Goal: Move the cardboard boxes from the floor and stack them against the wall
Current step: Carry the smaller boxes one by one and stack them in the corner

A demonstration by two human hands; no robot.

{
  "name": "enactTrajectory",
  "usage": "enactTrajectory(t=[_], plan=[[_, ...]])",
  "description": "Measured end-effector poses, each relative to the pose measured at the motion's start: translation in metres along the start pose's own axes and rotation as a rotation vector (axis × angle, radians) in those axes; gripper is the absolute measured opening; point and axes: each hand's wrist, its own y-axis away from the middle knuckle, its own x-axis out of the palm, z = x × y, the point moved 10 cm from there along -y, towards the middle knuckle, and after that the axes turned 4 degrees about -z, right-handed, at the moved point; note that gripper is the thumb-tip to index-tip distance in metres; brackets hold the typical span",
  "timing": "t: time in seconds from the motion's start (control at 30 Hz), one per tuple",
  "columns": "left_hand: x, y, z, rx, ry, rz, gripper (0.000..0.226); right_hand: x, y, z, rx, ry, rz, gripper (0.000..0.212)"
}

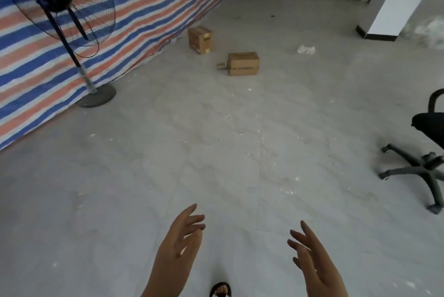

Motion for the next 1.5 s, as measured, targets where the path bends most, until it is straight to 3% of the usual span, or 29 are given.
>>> enactTrajectory(t=[0.17, 0.23, 0.3, 0.37, 0.43, 0.5, 0.6, 0.63, 0.7, 0.8, 0.9, 1.0, 1.2, 1.3, 1.37, 1.43, 1.5], plan=[[0.041, -0.095, -0.01, -0.023, -0.006, 0.036, 0.045, 0.015, -0.093, 0.013, 0.047, 0.004, -0.018, 0.072], [0.056, -0.135, -0.006, -0.05, -0.002, 0.033, 0.061, 0.018, -0.135, 0.014, 0.054, 0.001, -0.021, 0.069], [0.073, -0.177, -0.004, -0.073, -0.003, 0.023, 0.075, 0.02, -0.181, 0.02, 0.053, -0.027, -0.045, 0.051], [0.097, -0.223, -0.008, -0.071, -0.025, 0.016, 0.073, 0.023, -0.232, 0.027, 0.062, -0.033, -0.043, 0.03], [0.127, -0.27, -0.013, -0.066, -0.034, 0.012, 0.061, 0.02, -0.293, 0.03, 0.061, -0.006, -0.038, 0.043], [0.159, -0.314, -0.016, -0.074, -0.017, 0.005, 0.048, 0.017, -0.352, 0.04, 0.061, -0.01, -0.008, 0.027], [0.204, -0.38, -0.04, -0.064, -0.004, -0.003, 0.051, 0.0, -0.445, 0.058, 0.026, -0.01, -0.039, 0.059], [0.217, -0.401, -0.046, -0.061, -0.006, -0.008, 0.049, -0.003, -0.473, 0.064, 0.022, -0.01, -0.043, 0.056], [0.241, -0.436, -0.049, -0.073, -0.008, -0.015, 0.042, 0.003, -0.517, 0.069, 0.038, -0.001, 0.014, 0.028], [0.265, -0.486, -0.055, -0.098, 0.004, -0.042, 0.035, 0.008, -0.581, 0.067, 0.029, 0.043, 0.05, 0.056], [0.284, -0.546, -0.053, -0.125, -0.004, -0.068, 0.046, 0.017, -0.641, 0.061, 0.077, 0.078, 0.08, 0.064], [0.312, -0.613, -0.051, -0.134, -0.017, -0.045, 0.043, 0.028, -0.712, 0.055, 0.093, 0.089, 0.068, 0.069], [0.368, -0.793, -0.078, -0.068, -0.017, -0.002, 0.04, 0.054, -0.883, 0.087, 0.058, 0.058, 0.013, 0.063], [0.391, -0.878, -0.109, -0.016, -0.018, 0.014, 0.04, 0.065, -0.958, 0.126, 0.024, 0.002, -0.013, 0.026], [0.409, -0.92, -0.113, -0.021, -0.02, 0.048, 0.041, 0.071, -1.001, 0.134, 0.005, 0.004, -0.02, 0.04], [0.425, -0.959, -0.119, -0.026, -0.026, 0.056, 0.05, 0.077, -1.045, 0.137, 0.021, -0.013, -0.022, 0.031], [0.44, -0.998, -0.123, -0.048, -0.034, 0.061, 0.062, 0.081, -1.092, 0.135, 0.039, 0.006, -0.018, 0.046]])
